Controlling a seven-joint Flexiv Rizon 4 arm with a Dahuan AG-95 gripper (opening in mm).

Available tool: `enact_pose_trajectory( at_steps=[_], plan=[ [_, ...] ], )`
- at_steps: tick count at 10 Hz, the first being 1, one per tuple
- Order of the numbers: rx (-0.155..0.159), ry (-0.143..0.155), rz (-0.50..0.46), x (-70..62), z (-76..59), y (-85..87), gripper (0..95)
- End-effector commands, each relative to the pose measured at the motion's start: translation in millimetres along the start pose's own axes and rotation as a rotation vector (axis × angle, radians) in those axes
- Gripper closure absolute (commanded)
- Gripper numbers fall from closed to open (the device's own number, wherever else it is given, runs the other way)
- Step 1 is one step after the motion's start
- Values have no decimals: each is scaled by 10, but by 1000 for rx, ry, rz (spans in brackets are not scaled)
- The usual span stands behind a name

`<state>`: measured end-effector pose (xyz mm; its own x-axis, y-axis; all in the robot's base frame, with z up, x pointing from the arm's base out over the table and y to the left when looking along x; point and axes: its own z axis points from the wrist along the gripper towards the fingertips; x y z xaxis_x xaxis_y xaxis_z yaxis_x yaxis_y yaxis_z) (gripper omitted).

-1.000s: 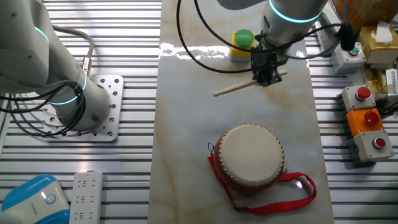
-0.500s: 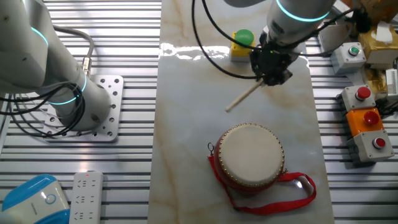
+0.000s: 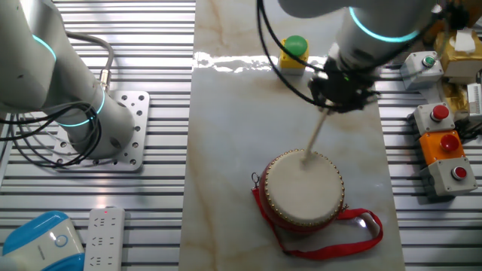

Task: Play the drum

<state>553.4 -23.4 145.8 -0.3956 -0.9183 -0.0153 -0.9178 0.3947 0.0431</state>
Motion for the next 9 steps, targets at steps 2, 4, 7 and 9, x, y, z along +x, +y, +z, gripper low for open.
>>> enact_pose_trajectory(
  at_steps=[2,4,7,9],
  plan=[
    [7,31,-72,235,-300,-146,950],
    [9,44,-61,241,-316,-137,950],
    [0,52,-38,243,-316,-136,950],
    [0,51,-39,243,-315,-136,950]
  ],
)
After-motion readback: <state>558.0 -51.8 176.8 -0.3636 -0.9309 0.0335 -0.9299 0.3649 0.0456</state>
